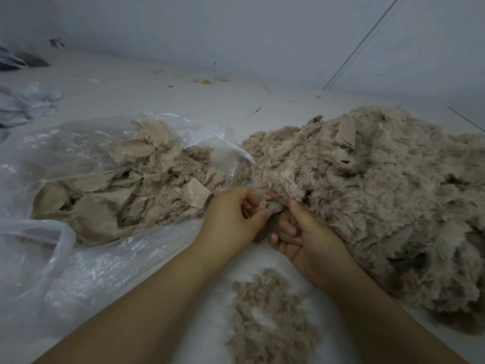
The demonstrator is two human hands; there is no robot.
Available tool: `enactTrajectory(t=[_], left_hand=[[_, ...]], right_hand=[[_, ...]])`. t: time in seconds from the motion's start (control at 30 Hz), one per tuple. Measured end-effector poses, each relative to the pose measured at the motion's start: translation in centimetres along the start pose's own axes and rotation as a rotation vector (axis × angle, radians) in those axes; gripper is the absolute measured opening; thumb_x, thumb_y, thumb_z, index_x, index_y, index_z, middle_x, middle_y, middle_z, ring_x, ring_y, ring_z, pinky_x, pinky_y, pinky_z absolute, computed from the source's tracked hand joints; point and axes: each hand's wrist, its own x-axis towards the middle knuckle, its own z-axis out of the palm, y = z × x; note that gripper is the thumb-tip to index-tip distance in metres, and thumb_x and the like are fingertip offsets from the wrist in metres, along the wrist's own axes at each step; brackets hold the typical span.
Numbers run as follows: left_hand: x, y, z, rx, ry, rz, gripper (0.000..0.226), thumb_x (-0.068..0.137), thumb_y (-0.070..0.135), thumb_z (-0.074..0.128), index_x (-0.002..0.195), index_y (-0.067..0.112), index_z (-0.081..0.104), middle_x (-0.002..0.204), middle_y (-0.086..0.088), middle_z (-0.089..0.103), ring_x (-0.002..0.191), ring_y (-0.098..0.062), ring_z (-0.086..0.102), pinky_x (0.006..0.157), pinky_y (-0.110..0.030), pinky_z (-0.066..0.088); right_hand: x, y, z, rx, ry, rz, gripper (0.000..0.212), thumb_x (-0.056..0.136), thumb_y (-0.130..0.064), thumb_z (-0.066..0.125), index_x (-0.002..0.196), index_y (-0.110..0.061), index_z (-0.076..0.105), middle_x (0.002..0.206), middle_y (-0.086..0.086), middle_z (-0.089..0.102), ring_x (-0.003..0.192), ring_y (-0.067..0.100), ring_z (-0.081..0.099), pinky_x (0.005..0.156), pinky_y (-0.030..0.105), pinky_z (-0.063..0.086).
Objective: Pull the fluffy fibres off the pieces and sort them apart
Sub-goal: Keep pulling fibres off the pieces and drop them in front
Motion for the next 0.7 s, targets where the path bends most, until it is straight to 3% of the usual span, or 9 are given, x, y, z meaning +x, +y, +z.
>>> enactTrajectory(t=[0.13,0.23,0.33,0.47,0.57,0.7], left_hand=[[-0.1,0.2,-0.1,0.039,0.026,0.136,0.016,0.082,0.006,0.073,0.07,0.016,0.067,0.063,0.012,0.058,0.057,0.0,0.053,0.056,-0.011,0.041],[-0.6,0.2,-1.0,0.135,0.003,0.246,0.014,0.081,0.006,0.073,0.072,0.015,0.068,0.068,0.013,0.055,0.066,0.002,0.052,0.062,-0.006,0.036],[-0.7,0.5,-1.4,0.119,-0.013,0.217,0.015,0.084,0.004,0.07,0.072,0.01,0.066,0.066,0.014,0.052,0.066,0.002,0.051,0.061,-0.006,0.036],[-0.8,1.1,-1.7,0.032,0.013,0.135,0.022,0.088,0.002,0.065,0.071,0.015,0.059,0.057,0.014,0.047,0.055,0.002,0.048,0.053,-0.008,0.036],[-1.1,1.4,-1.6,0.012,-0.003,0.117,0.028,0.09,0.002,0.063,0.07,0.02,0.054,0.054,0.013,0.046,0.053,0.001,0.047,0.051,-0.008,0.035],[-1.1,1.1,-1.2,0.008,-0.005,0.078,0.029,0.09,0.006,0.061,0.069,0.023,0.051,0.056,0.013,0.049,0.054,-0.001,0.046,0.05,-0.011,0.035]], right_hand=[[0.0,-0.1,0.1,-0.008,0.004,0.03,0.041,0.084,-0.038,0.054,0.116,-0.017,0.071,0.051,-0.006,0.034,0.04,0.003,0.031,0.056,0.021,0.047],[0.1,-0.2,0.1,-0.04,0.052,0.049,0.035,0.099,-0.031,0.045,0.125,-0.013,0.061,0.05,-0.005,0.034,0.04,0.004,0.03,0.056,0.022,0.047],[0.1,-0.4,0.3,-0.068,0.076,0.051,0.034,0.101,-0.028,0.044,0.125,-0.01,0.06,0.05,-0.004,0.032,0.04,0.005,0.029,0.055,0.023,0.046],[0.0,-0.4,0.5,-0.071,0.075,0.043,0.038,0.089,-0.028,0.054,0.121,-0.01,0.063,0.05,-0.003,0.03,0.039,0.005,0.028,0.053,0.024,0.046],[0.0,-0.5,0.5,-0.078,0.068,0.041,0.035,0.091,-0.026,0.053,0.12,-0.01,0.063,0.049,-0.004,0.032,0.038,0.004,0.028,0.052,0.023,0.047],[0.0,-0.4,0.4,-0.054,0.055,0.043,0.051,0.07,-0.035,0.061,0.114,-0.011,0.067,0.049,-0.005,0.033,0.038,0.004,0.028,0.053,0.023,0.047]])
